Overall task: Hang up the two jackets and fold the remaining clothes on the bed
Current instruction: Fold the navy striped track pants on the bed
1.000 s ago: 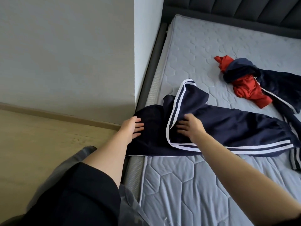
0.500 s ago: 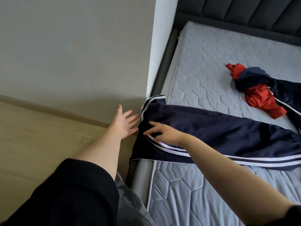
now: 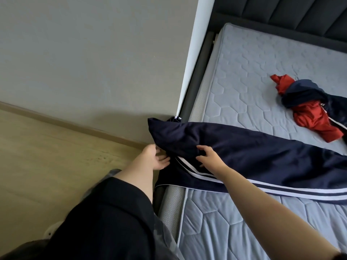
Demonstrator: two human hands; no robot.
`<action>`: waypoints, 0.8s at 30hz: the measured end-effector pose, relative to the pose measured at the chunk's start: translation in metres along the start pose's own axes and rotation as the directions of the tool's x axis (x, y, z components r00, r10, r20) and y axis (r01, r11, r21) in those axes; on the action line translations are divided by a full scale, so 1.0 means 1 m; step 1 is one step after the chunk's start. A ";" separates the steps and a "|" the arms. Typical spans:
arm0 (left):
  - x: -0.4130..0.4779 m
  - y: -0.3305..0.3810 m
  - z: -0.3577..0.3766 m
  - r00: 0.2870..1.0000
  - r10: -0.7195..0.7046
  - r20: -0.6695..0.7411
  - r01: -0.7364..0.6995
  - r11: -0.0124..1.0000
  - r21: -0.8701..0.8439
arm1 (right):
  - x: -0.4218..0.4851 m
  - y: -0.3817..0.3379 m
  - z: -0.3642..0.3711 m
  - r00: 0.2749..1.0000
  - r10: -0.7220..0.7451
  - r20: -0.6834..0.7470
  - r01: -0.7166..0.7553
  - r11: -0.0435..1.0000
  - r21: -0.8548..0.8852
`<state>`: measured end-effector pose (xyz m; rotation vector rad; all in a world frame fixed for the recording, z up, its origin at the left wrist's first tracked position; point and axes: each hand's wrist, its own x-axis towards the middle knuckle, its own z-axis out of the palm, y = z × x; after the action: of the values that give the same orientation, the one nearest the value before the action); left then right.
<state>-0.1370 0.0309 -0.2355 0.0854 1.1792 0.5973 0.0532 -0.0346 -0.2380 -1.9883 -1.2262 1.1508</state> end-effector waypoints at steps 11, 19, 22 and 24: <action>0.017 -0.005 0.024 0.992 -0.017 0.124 0.047 0.969 -0.244 | 0.022 -0.007 0.008 0.992 0.125 -0.006 -0.125 0.992 0.007; 0.013 -0.010 0.029 0.992 0.032 0.121 0.017 0.922 -0.386 | 0.028 -0.006 0.012 0.988 0.149 -0.037 -0.150 0.989 -0.015; 0.004 -0.008 0.025 0.986 0.099 0.132 -0.037 0.913 -0.406 | 0.030 -0.006 0.012 0.986 0.165 -0.036 -0.166 0.986 -0.023; -0.003 -0.007 0.022 0.977 0.179 0.117 -0.098 0.862 -0.498 | 0.031 -0.006 0.013 0.984 0.171 -0.042 -0.172 0.985 -0.026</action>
<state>-0.1154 0.0286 -0.2268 -0.2144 0.8397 0.9865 0.0462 -0.0036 -0.2517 -2.1633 -1.0752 1.1745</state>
